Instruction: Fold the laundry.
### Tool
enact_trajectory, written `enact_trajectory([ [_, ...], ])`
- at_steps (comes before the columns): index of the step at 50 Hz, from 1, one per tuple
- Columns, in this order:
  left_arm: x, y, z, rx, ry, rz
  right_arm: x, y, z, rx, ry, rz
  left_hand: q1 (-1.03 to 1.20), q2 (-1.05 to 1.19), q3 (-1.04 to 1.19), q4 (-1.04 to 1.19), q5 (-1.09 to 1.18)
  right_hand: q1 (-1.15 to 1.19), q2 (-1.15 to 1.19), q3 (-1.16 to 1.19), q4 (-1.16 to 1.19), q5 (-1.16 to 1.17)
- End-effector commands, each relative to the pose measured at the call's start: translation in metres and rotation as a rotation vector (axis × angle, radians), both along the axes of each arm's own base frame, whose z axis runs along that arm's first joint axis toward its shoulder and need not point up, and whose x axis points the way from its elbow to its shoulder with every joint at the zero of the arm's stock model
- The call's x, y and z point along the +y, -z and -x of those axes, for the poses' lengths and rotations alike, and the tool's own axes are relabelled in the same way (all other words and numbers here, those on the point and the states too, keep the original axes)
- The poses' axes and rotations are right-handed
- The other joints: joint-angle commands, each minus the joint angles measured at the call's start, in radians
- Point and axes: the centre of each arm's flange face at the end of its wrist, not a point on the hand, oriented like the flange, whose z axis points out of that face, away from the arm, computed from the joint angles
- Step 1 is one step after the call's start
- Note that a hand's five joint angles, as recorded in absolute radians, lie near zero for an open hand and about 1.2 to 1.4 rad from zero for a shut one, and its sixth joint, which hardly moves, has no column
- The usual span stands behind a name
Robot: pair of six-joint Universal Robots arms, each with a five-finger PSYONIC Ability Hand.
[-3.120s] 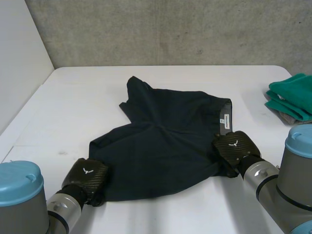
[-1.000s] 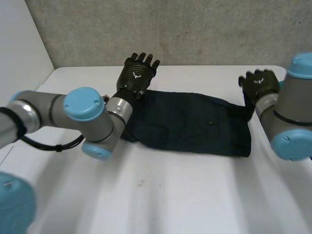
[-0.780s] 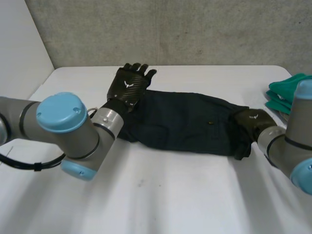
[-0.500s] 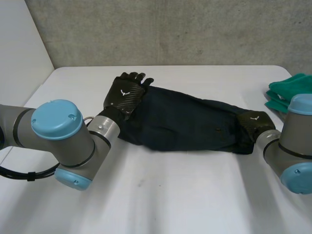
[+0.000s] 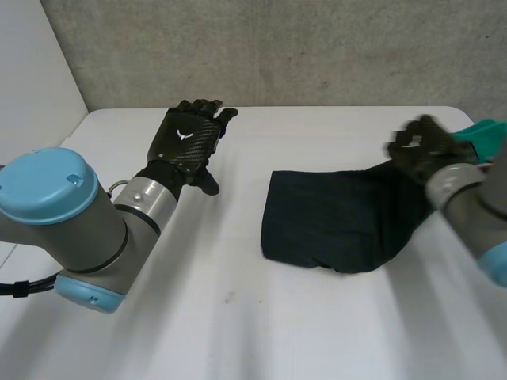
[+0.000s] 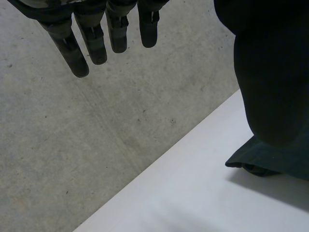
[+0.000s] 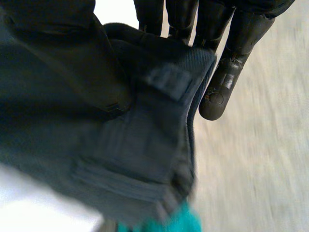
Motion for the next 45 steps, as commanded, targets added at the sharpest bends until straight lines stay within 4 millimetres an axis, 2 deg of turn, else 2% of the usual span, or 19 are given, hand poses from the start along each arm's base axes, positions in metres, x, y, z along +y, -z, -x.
enact_trajectory([
  [1, 0.000, -0.004, 0.000, 0.013, 0.000, 0.006, 0.073, 0.023, -0.096, -0.023, -0.452, -0.066, -0.013, -0.029, -0.039, -0.030, -0.047, 0.428, 0.218, 0.220, 0.206, 0.247],
  [3, -0.002, -0.007, 0.001, 0.019, 0.000, 0.017, 0.092, 0.035, -0.110, -0.023, -0.537, -0.110, -0.013, -0.029, -0.039, -0.030, -0.047, 0.345, 0.135, 0.136, 0.123, 0.163],
  [6, -0.004, -0.015, 0.006, 0.032, 0.006, 0.039, 0.096, 0.048, -0.112, -0.023, -0.547, -0.158, -0.013, -0.029, -0.039, -0.030, -0.047, -0.066, -0.275, -0.274, -0.288, -0.247],
  [7, -0.005, -0.018, 0.007, 0.038, 0.006, 0.046, 0.098, 0.051, -0.111, -0.023, -0.543, -0.180, -0.013, -0.029, -0.039, -0.030, -0.047, -0.366, -0.576, -0.575, -0.588, -0.548],
  [10, -0.008, -0.028, 0.013, 0.060, 0.013, 0.056, 0.100, 0.050, -0.109, -0.054, -0.530, -0.216, -0.013, -0.029, -0.039, -0.030, -0.047, -0.653, -0.863, -0.862, -0.876, -0.835],
  [12, -0.009, -0.030, 0.018, 0.072, 0.018, 0.046, 0.100, 0.044, -0.109, -0.150, -0.502, -0.269, -0.013, -0.029, -0.039, -0.030, -0.047, -0.794, -1.003, -1.002, -1.016, -0.975],
  [14, -0.011, -0.028, 0.028, 0.091, 0.038, 0.015, 0.092, 0.029, -0.102, -0.261, -0.450, -0.299, -0.013, -0.029, -0.039, -0.030, -0.047, -0.794, -1.003, -1.002, -1.016, -0.975],
  [15, -0.011, -0.029, 0.031, 0.098, 0.044, 0.008, 0.080, 0.010, -0.091, -0.397, -0.384, -0.322, -0.013, -0.029, -0.039, -0.030, -0.047, -0.794, -1.003, -1.002, -1.016, -0.975],
  [18, -0.009, -0.029, 0.046, 0.117, 0.081, -0.026, 0.060, -0.014, -0.068, -0.607, -0.278, -0.357, -0.013, -0.029, -0.039, -0.030, -0.047, -0.794, -1.003, -1.002, -1.016, -0.975],
  [19, -0.009, -0.029, 0.050, 0.121, 0.088, -0.032, 0.051, -0.028, -0.057, -0.727, -0.230, -0.373, -0.013, -0.029, -0.039, -0.030, -0.047, -0.794, -1.003, -1.002, -1.016, -0.975],
  [23, -0.001, -0.021, 0.072, 0.119, 0.140, -0.064, 0.035, -0.041, -0.032, -0.932, -0.125, -0.431, -0.013, -0.029, -0.039, -0.030, -0.047, -0.794, -1.003, -1.002, -1.016, -0.975],
  [25, 0.008, -0.014, 0.087, 0.112, 0.177, -0.077, 0.029, -0.040, -0.023, -0.955, -0.084, -0.445, -0.013, -0.029, -0.039, -0.030, -0.047, -0.794, -1.003, -1.002, -1.016, -0.975],
  [30, 0.020, 0.003, 0.110, 0.095, 0.231, -0.100, 0.019, -0.034, -0.006, -0.936, 0.007, -0.461, -0.003, -0.019, -0.030, -0.020, -0.037, -0.794, -1.003, -1.002, -1.016, -0.975],
  [34, 0.029, 0.021, 0.125, 0.075, 0.269, -0.125, 0.008, -0.013, 0.000, -0.888, 0.100, -0.463, 0.012, -0.004, -0.015, -0.005, -0.022, -0.794, -1.003, -1.002, -1.016, -0.975],
  [39, 0.024, 0.041, 0.138, 0.061, 0.276, -0.140, -0.001, 0.004, 0.004, -0.852, 0.163, -0.468, 0.032, 0.016, 0.006, 0.015, -0.002, -0.794, -1.003, -1.002, -1.016, -0.975],
  [45, 0.013, 0.068, 0.144, 0.021, 0.255, -0.178, -0.002, 0.022, -0.001, -0.826, 0.161, -0.511, 0.041, 0.025, 0.014, 0.024, 0.007, -0.794, -1.003, -1.002, -1.016, -0.975],
])
